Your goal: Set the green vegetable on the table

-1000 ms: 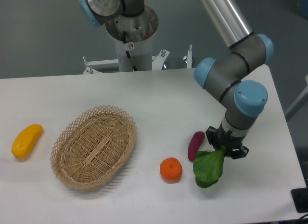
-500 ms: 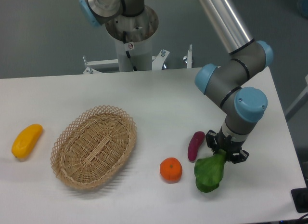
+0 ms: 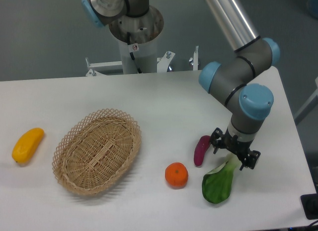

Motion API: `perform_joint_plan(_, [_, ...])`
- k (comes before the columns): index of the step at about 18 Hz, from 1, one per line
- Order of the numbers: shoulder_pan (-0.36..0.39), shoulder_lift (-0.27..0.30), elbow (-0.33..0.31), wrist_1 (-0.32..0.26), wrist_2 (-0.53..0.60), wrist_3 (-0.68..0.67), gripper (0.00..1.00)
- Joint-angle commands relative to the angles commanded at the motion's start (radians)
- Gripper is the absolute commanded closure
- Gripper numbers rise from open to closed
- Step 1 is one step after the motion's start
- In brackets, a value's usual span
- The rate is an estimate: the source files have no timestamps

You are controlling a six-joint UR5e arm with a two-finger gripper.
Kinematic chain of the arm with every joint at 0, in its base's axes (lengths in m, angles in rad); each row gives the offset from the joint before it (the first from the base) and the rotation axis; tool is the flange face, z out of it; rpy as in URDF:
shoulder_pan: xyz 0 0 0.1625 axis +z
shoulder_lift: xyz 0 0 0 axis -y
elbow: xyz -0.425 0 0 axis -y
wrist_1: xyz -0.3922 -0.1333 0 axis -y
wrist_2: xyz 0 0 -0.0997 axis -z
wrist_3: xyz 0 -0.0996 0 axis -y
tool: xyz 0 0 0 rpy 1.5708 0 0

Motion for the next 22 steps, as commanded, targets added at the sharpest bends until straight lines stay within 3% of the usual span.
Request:
perform_joint_plan(6, [0.058,0.078,0.002,-0.027,0.006,0.043,0.0])
perform_joint_plan(11, [0.132,0.117,0.008,-0.136,0.018,0.195,0.0])
perform_joint_plan(14, [0.172,0.117,0.006,-0.141,0.023,0.276,0.0])
perform_joint_plan(17, [0.187,0.117,0.006,-0.17,0.096,0.356,0.0])
perform_joint_plan(22, [0.204,0.107,0.009,-0.175,0.104,0.374,0.0])
